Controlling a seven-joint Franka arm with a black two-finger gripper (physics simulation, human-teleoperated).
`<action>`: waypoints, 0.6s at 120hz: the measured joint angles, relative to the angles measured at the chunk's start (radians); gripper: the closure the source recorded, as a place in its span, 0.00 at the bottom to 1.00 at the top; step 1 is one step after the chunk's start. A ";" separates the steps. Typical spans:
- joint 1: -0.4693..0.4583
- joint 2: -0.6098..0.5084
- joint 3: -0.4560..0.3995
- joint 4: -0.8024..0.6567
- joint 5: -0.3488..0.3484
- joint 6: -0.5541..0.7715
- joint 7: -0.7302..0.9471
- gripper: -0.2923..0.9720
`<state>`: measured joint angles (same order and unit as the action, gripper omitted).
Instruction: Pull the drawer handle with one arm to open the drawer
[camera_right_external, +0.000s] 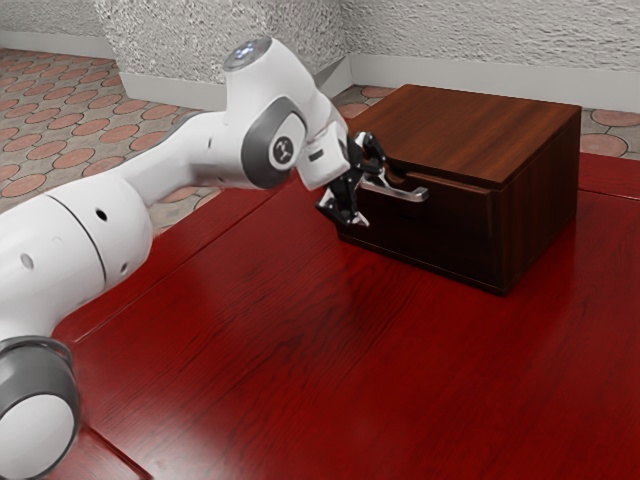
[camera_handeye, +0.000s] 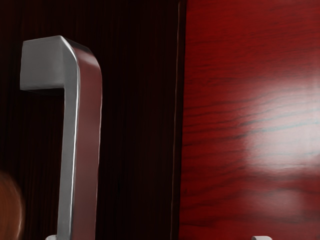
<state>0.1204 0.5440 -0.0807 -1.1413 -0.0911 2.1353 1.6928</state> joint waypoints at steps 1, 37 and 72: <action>0.000 -0.002 0.000 -0.002 -0.001 0.000 0.000 0.43; -0.001 -0.066 -0.002 -0.085 -0.008 -0.002 -0.006 0.43; -0.001 -0.141 -0.004 -0.188 -0.007 0.006 -0.016 0.42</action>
<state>0.1197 0.4027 -0.0843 -1.3291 -0.0984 2.1414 1.6772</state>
